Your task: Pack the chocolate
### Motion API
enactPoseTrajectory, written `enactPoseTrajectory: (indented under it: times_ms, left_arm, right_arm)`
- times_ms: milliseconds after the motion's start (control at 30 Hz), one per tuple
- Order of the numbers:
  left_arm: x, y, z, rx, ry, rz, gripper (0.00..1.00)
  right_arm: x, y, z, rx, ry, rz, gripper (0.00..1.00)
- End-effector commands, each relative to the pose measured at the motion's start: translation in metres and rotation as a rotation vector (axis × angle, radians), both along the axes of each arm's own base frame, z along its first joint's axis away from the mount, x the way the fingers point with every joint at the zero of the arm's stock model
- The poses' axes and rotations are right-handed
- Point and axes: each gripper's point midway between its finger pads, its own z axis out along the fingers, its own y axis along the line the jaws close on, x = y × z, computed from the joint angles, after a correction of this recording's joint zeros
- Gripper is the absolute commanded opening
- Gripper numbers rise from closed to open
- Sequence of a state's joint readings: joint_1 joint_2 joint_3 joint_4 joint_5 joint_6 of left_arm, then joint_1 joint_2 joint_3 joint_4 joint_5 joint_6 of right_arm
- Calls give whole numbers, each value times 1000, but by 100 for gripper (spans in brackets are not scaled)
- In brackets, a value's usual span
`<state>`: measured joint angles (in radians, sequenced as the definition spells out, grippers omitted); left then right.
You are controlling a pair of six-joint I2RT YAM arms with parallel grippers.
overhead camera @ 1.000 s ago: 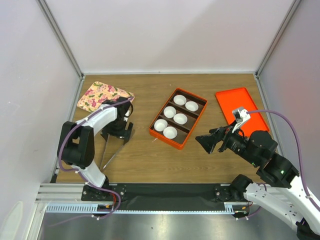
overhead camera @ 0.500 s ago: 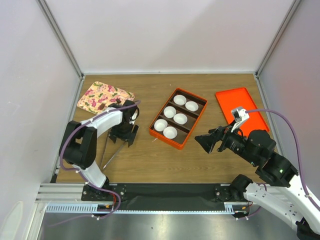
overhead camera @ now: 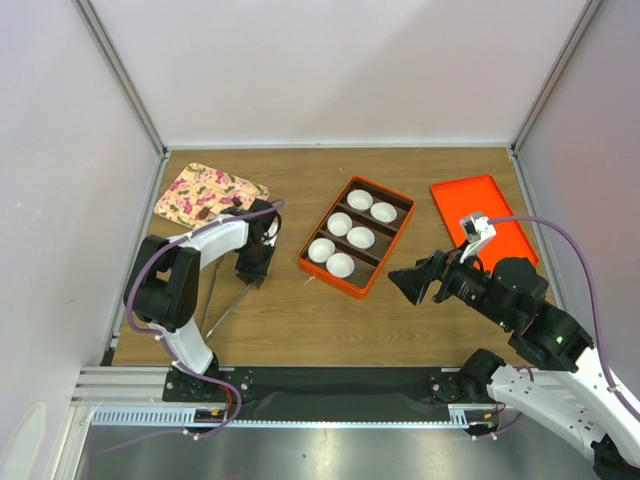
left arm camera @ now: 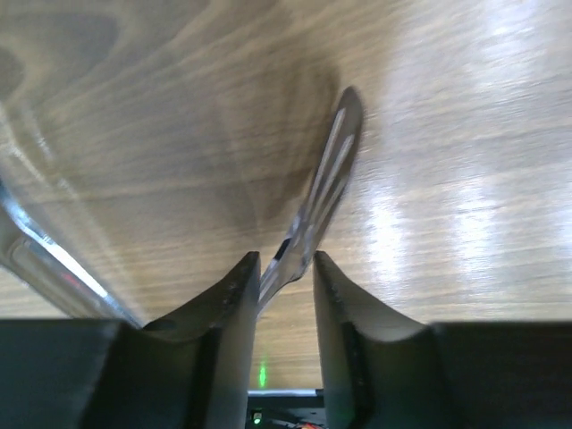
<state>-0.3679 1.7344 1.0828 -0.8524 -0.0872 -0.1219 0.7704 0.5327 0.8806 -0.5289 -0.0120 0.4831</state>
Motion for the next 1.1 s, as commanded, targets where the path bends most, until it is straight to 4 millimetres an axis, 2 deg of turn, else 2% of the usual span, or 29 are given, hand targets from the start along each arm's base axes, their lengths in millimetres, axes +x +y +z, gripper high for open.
enactPoseTrajectory:
  times_ms: [0,267,400,633,667,700,767,800,867,900,967,1000,1067]
  left_arm:
    - [17,-18,9,-86,-61,16,33]
    - [29,-30,20,-128,-85,67,22]
    - [33,-38,20,-157,-69,98,16]
    - [42,-41,23,-158,-82,101,16]
    - [43,-40,24,-153,-84,103,20]
    - [43,-39,26,-148,-87,115,31]
    - [45,-26,32,-77,-115,142,45]
    - [46,-23,41,-71,-141,157,54]
    - [47,-12,55,-25,-190,185,65]
    - [48,-9,71,-29,-242,212,80]
    - [45,-2,86,-11,-281,242,88]
    - [43,-2,100,-35,-322,279,100]
    - [27,4,101,-34,-317,330,100]
  right_arm:
    - [2,-1,-2,6,13,-15,100]
    - [2,0,-1,16,16,-17,99]
    - [2,0,-2,18,20,-17,100]
    - [0,-1,-3,19,23,-18,100]
    - [0,-1,-2,19,21,-18,100]
    - [1,-1,-2,17,21,-17,100]
    - [1,-1,-1,19,19,-17,100]
    - [1,-1,-1,20,20,-18,100]
    - [1,0,-1,23,20,-16,100]
    - [1,0,-1,23,20,-15,100]
    - [-1,0,-2,21,25,-8,100]
    - [-1,0,-3,21,30,-8,100]
    - [-2,0,-5,18,35,-9,100]
